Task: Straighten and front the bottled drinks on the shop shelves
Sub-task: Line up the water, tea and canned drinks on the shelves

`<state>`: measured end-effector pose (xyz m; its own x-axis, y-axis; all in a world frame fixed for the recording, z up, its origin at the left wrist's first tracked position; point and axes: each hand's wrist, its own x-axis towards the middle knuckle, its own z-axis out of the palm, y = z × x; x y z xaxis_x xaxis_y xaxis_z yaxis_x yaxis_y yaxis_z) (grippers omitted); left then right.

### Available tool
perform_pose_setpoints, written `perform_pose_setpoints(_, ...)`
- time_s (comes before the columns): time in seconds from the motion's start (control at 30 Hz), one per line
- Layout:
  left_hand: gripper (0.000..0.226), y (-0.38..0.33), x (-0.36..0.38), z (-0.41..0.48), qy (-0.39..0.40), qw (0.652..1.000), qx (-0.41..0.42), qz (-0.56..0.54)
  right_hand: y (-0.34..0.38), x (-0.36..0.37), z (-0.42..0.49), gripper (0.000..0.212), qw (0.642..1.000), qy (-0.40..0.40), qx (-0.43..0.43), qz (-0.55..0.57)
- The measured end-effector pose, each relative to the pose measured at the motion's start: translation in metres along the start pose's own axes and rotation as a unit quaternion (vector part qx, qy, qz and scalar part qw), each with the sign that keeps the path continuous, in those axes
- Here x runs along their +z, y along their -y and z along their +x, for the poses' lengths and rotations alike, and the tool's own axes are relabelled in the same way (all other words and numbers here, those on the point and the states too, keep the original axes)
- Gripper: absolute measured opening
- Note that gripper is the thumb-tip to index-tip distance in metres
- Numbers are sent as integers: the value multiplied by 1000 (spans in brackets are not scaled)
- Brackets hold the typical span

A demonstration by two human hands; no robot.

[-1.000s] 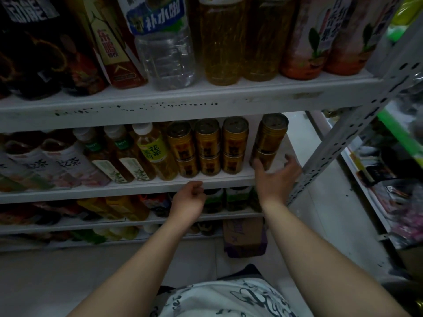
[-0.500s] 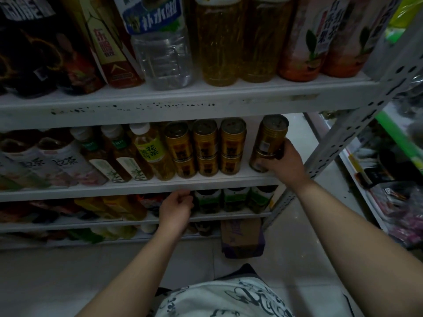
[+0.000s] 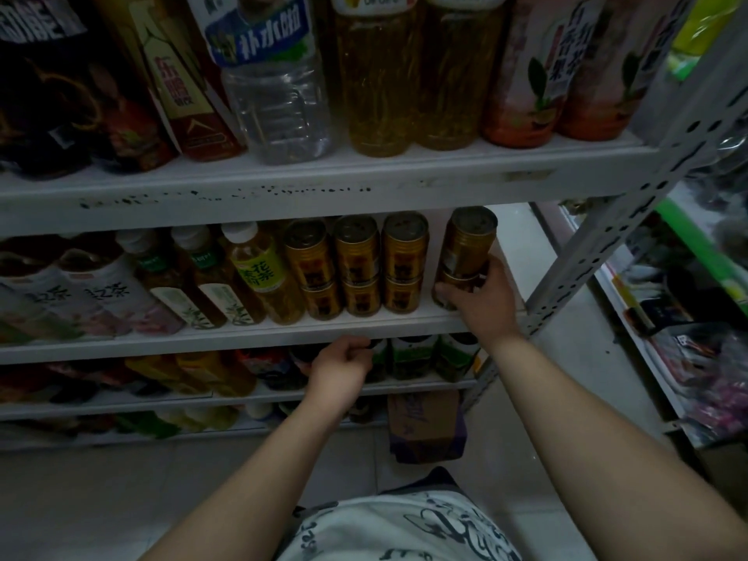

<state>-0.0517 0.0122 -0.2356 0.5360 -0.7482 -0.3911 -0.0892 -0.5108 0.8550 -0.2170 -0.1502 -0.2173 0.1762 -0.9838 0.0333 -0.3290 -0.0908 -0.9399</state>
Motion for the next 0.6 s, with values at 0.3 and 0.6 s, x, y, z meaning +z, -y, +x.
perform_pose_setpoints(0.3, 9, 4, -7, -8, -37, 997, -38, -63, -18, -6, 5, 64, 994, 109, 5, -30)
perform_pose_setpoints(0.6, 12, 10, -9, -8, -37, 997, -39, -49, -16, 25, -15, 51, 998, -25, -5, -49)
